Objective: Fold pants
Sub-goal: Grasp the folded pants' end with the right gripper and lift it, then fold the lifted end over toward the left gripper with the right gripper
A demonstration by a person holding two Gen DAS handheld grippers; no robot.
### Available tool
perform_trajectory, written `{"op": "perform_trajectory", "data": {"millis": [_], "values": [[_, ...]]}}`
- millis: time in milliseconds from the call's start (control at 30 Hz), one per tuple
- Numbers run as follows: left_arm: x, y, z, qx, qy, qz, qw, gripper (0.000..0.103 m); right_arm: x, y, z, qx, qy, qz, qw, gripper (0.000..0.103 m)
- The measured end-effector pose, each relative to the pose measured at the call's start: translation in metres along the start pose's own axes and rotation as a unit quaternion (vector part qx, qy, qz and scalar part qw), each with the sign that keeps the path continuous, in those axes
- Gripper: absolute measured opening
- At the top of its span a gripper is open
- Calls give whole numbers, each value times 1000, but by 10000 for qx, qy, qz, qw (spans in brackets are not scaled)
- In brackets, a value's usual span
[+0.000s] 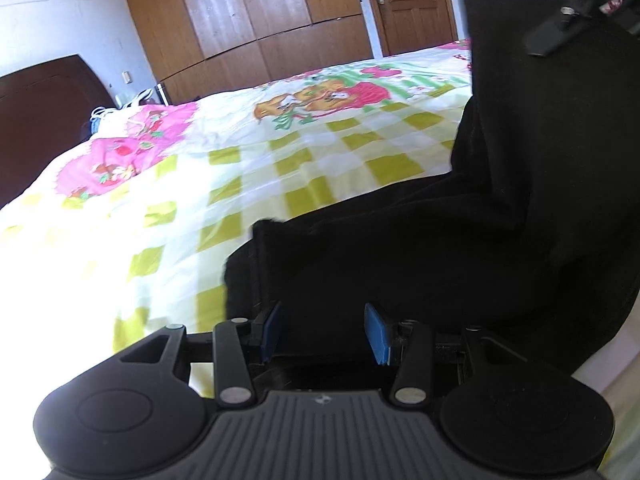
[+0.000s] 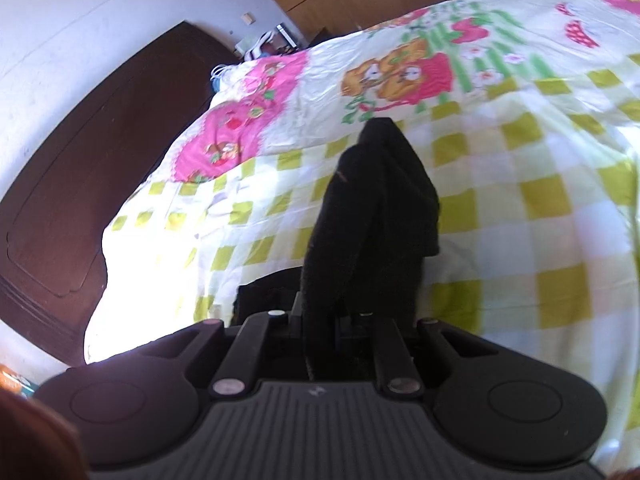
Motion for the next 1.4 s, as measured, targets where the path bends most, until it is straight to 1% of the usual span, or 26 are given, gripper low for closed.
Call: {"op": "perform_trajectory", "data": {"millis": [67, 267, 433, 533, 667, 767, 933, 1033, 1200, 1267, 1333, 1400], "values": [[-8, 3, -1, 34, -39, -37, 10000, 58, -18, -3, 17, -68, -11, -92, 9999, 13], [-11, 20, 3, -3, 204, -143, 9997, 58, -57, -5, 77, -462, -43, -217, 9987, 12], [-12, 27, 8, 20, 373, -286, 9989, 58, -74, -2, 123, -723, 111, -241, 9970, 13], [-14, 30, 11, 21, 459, -368, 9983, 57, -82, 4, 142, -886, 196, -288, 9955, 13], [-16, 32, 14, 27, 561, -467, 9973, 57, -90, 12, 158, -1017, 269, -335, 9939, 13], [-18, 33, 16, 47, 619, -527, 9967, 57, -92, 15, 168, -1092, 270, -209, 9934, 13], [-20, 33, 18, 78, 631, -568, 9964, 57, -102, 17, 179, -1154, 411, -280, 9921, 13], [-23, 32, 19, 119, 590, -586, 9965, 57, -106, 18, 186, -1164, 498, -305, 9915, 13], [-30, 35, 18, 163, 613, -734, 9953, 56, -109, 15, 194, -1113, 451, -122, 9927, 13], [-29, 36, 18, 170, 619, -767, 9950, 56, -111, 16, 199, -1148, 460, -108, 9923, 17], [-29, 37, 17, 187, 596, -805, 9948, 56, -110, 16, 201, -1142, 344, 122, 9928, 24], [-28, 36, 11, 225, 613, -874, 9940, 57, -111, 14, 202, -1107, 309, 163, 9932, 26]]}}
Point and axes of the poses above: each gripper's, at about its wrist camera, not at the fingertips, and z roughly the way its jaws point, x to its right, y to its underside, the point moved 7 cm from there along z, roughly the way its jaws point, and after that the axes turned 14 degrees about -x, right-handed, at the moved point
